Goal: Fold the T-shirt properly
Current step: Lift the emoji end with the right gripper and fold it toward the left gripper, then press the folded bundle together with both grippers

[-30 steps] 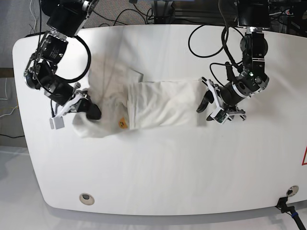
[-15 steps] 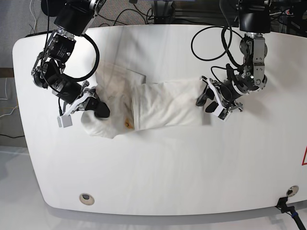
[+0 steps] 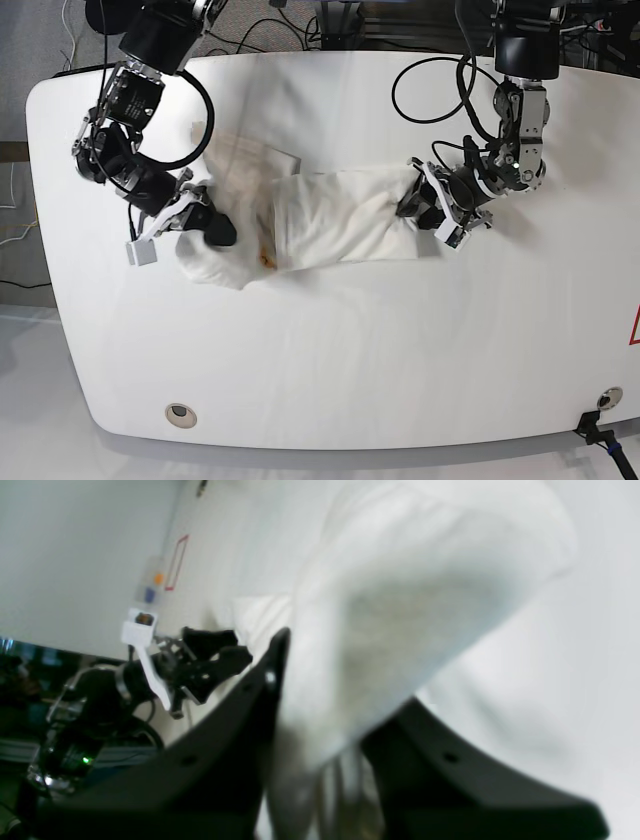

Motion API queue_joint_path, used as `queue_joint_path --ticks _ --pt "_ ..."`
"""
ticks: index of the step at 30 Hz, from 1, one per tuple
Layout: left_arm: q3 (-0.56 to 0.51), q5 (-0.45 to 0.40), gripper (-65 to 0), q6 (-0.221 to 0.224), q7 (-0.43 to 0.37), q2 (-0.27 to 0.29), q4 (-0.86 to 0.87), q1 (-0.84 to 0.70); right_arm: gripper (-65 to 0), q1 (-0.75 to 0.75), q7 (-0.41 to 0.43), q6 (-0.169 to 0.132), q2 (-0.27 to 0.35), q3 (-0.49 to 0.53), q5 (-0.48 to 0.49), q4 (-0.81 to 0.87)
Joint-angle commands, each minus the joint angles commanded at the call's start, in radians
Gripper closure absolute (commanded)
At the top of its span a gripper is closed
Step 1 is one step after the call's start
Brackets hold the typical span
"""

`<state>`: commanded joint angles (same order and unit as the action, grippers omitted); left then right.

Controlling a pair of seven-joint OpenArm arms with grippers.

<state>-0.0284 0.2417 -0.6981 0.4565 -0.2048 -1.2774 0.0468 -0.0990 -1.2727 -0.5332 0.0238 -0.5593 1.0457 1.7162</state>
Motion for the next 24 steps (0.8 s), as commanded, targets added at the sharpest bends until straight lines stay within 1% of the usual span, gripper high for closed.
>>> queue_joint_path --ticks 2,6,12,15,19,24 --pt "0.0 0.0 -22.7 0.0 0.0 0.0 0.0 0.0 -6.3 0.0 -0.008 0.0 -0.025 0.0 0.0 0.023" --pt "0.0 0.0 -22.7 0.0 0.0 -0.002 0.0 0.0 0.0 0.0 -0.02 0.002 -0.106 0.006 -0.002 0.021" --pt "0.0 0.0 -22.7 0.0 0.0 -0.002 0.0 -0.002 0.0 0.005 -0.015 0.002 -0.181 0.133 -0.006 0.02" --pt "0.0 0.0 -22.7 0.0 0.0 -0.002 -0.003 -0.002 0.0 0.005 -0.006 0.002 -0.181 0.173 -0.006 0.017" --pt "0.0 0.0 -22.7 0.0 0.0 -0.002 -0.005 -0.002 0.0 0.014 0.051 0.003 -0.181 0.265 -0.005 -0.028" --pt "0.002 0.0 -22.7 0.0 0.0 -0.002 -0.006 -0.002 0.0 0.018 0.095 0.003 -0.181 0.348 -0.005 -0.038"
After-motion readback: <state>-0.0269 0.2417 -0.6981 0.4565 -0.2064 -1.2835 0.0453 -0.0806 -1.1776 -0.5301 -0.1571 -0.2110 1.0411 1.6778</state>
